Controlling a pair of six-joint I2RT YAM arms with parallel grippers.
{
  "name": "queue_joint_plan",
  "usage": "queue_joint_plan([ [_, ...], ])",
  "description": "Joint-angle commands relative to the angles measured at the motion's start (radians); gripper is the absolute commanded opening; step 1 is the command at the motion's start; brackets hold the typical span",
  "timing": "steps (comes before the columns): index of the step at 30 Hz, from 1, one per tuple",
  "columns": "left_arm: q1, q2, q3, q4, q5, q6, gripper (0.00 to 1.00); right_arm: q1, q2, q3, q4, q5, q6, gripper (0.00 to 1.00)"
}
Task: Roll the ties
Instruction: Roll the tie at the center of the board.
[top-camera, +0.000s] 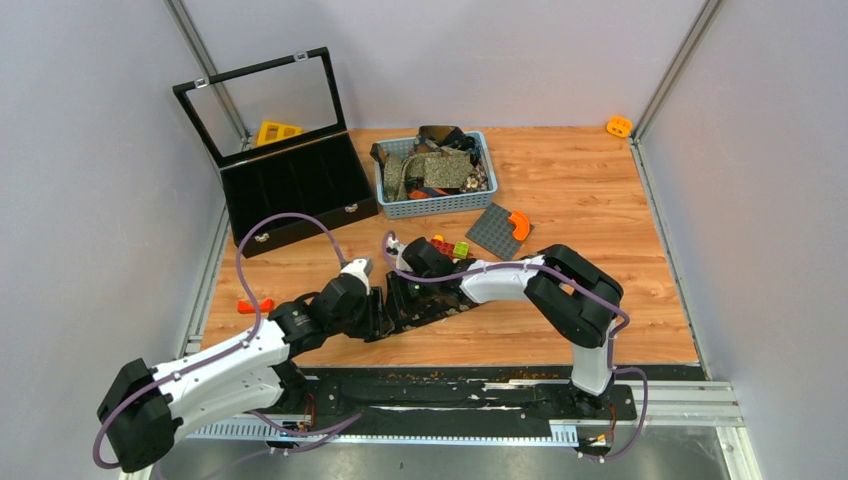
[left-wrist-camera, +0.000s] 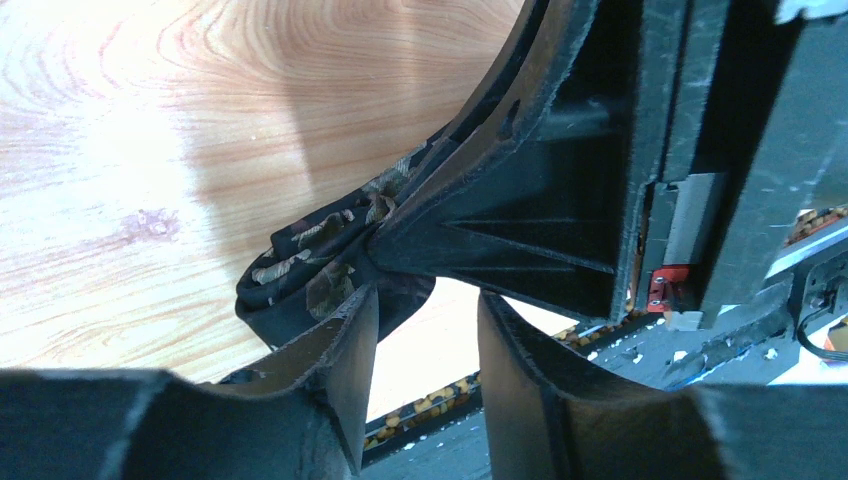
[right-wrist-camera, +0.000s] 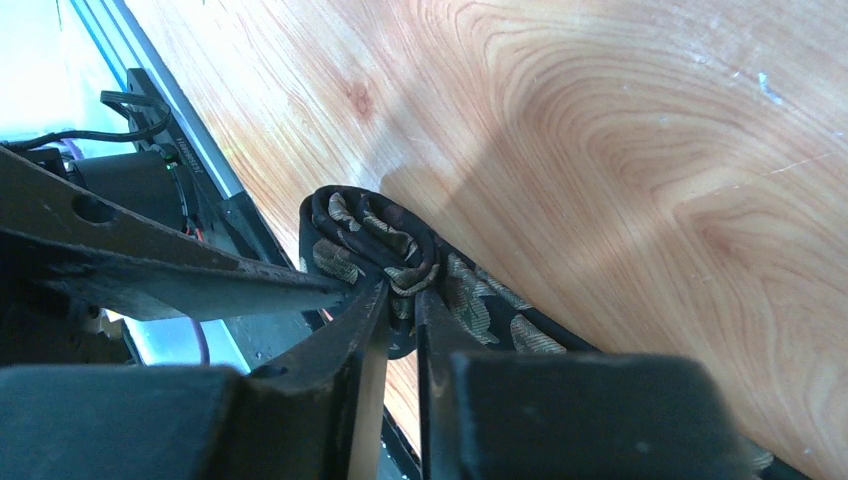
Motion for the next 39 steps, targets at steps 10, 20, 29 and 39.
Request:
queue_joint_plan([
  [10,-0.005,-0.177,0.07,-0.315,-0.278,-0.123,0.68,0.011,-0.01,0.14,-0.286,0.078,0.007,0.0],
  [20,-0.005,-0.186,-0.003,-0.213,-0.259,-0.144,0.66,0.006,0.019,0.141,-0.306,0.081,0.017,0.0],
  [29,-0.004,-0.215,-0.065,-0.116,-0.224,-0.15,0.64,-0.004,0.069,0.134,-0.303,0.086,-0.01,0.0],
  [39,-0.005,-0.189,-0.144,-0.017,-0.218,-0.177,0.56,-0.004,0.081,0.093,-0.266,0.075,-0.021,0.0],
])
